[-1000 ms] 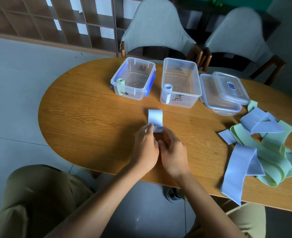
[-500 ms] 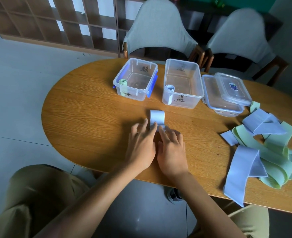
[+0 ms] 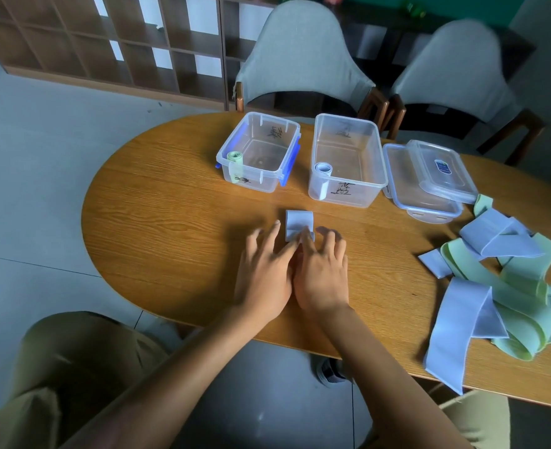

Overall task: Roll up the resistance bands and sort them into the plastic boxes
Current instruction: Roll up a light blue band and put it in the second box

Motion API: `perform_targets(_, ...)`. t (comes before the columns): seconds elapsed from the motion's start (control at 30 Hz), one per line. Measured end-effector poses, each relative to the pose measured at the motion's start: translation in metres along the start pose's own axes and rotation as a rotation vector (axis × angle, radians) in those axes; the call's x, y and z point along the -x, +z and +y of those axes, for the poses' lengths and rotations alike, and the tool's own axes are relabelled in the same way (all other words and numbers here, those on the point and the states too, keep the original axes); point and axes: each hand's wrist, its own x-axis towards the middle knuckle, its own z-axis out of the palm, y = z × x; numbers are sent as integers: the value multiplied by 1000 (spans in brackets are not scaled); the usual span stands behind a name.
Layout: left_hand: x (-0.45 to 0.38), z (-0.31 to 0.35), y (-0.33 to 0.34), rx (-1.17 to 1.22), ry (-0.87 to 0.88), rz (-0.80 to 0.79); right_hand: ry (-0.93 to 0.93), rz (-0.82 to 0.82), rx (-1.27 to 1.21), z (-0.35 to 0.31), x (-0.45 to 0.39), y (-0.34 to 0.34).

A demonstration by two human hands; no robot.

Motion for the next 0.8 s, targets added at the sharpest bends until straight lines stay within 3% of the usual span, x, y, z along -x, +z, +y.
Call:
perform_targets(0.1,-5,0,-1,-14,-17,11,-17,-28,-58,3,-4,-3)
perform_targets(0.27,-16,-2,-1,-43,-34,-23,-151,59,-122,16,3,-4)
perform_targets(0.53,-33,-9,2,-5,-14,-46,-210,127,-70,22,-1,6)
perform_targets(0.6,-35,-12,3,95,1,-25,-207,139,-71,22,-5,8)
perform_targets(0.7,-34,-8,2,385,-93,-6,-228,146,-103,21,-11,10)
perform_targets(0.8,-35,2,1,532,-167,14,-222,117,-191,19,-17,10)
